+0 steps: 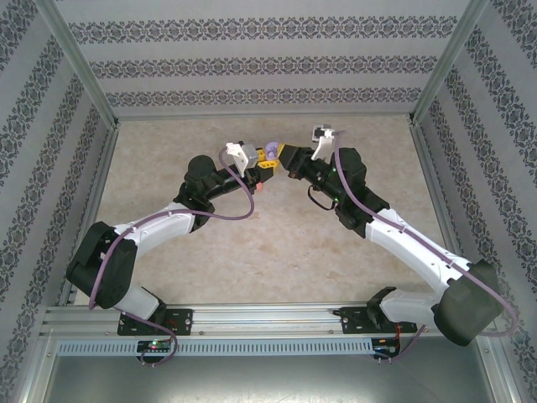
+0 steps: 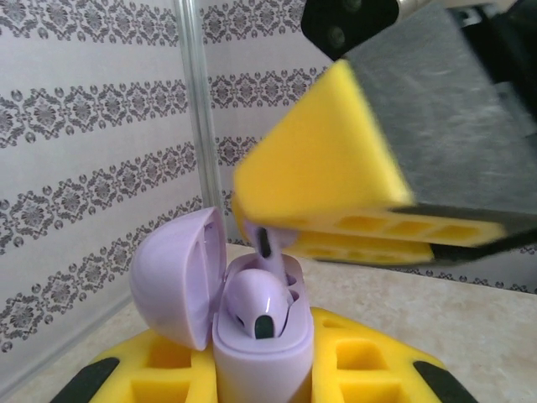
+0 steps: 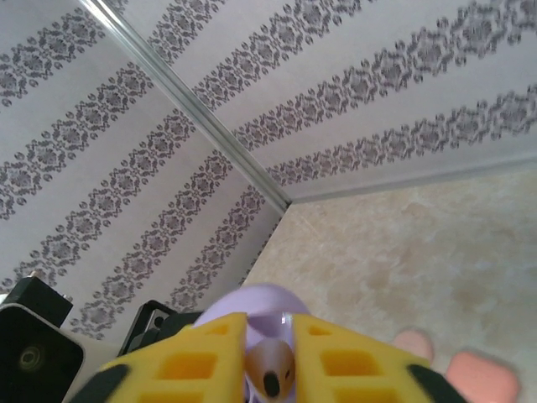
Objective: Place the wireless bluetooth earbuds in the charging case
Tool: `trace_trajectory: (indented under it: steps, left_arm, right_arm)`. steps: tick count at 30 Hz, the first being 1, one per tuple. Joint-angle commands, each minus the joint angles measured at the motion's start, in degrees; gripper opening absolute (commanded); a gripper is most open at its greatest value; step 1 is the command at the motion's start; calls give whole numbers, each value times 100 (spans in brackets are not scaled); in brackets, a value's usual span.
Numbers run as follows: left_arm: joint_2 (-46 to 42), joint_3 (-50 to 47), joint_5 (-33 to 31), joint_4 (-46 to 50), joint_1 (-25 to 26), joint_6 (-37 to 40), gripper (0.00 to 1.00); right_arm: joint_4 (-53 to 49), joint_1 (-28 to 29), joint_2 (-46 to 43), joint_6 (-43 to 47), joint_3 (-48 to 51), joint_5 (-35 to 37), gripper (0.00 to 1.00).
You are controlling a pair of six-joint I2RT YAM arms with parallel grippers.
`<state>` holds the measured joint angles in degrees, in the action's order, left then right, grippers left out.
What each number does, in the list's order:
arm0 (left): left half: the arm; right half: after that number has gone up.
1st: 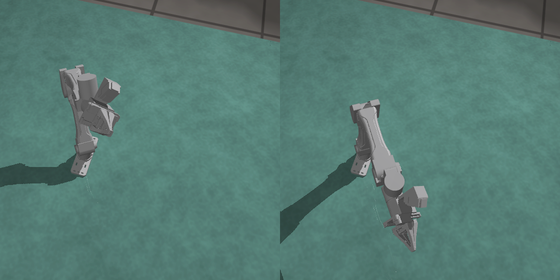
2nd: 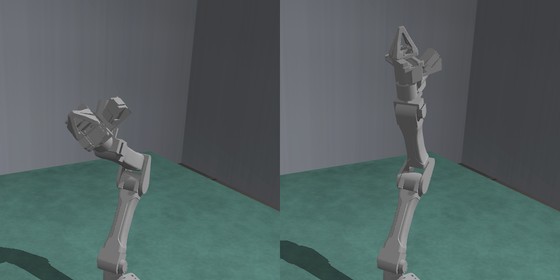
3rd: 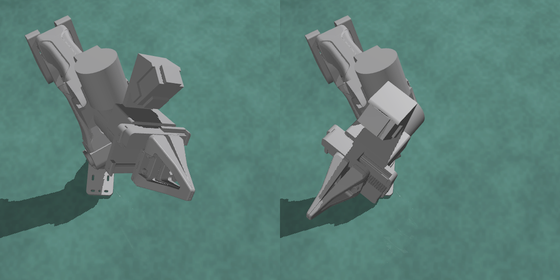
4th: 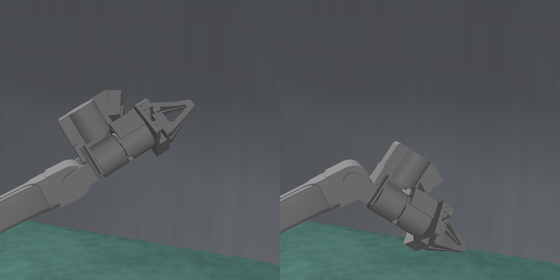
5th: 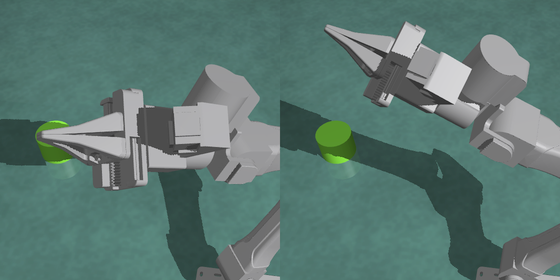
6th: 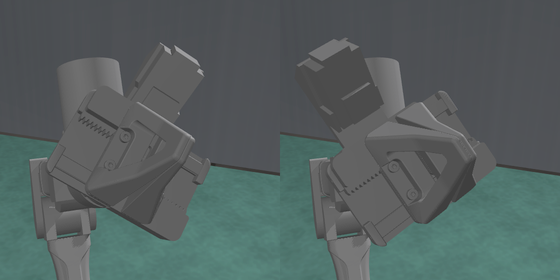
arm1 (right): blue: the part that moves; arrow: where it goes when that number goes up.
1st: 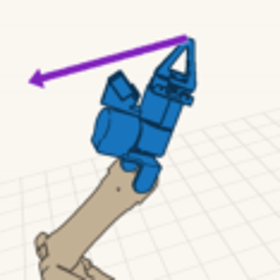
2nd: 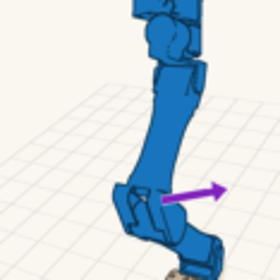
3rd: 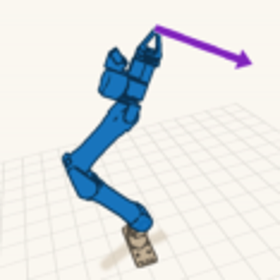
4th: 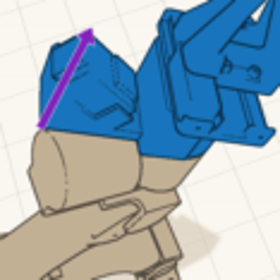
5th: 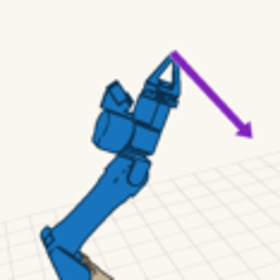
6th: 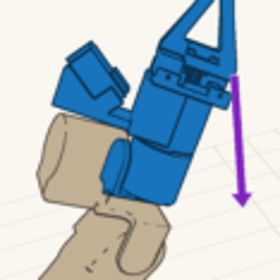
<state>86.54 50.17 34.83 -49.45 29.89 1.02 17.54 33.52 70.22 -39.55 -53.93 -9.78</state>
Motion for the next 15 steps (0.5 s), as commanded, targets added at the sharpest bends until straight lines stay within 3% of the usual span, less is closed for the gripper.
trace_trajectory:
  steps: [1,4,8,13,15]
  left_arm:
    - [-72,177,-16,-280,1,-65,0]
    - [-52,169,-29,-237,6,-34,0]
    - [-8,119,-62,-189,4,45,0]
    - [98,22,3,-80,2,191,0]
    - [130,28,89,53,-1,269,0]
  right_arm:
    - [-434,-50,-88,105,-75,-72,34]
    - [-575,-158,-231,114,-230,-25,50]
    - [-940,-281,-485,222,-558,6,61]
    - [-2037,-535,-259,293,-1476,-160,61]
    - [-2761,-684,150,329,-2111,-429,50]
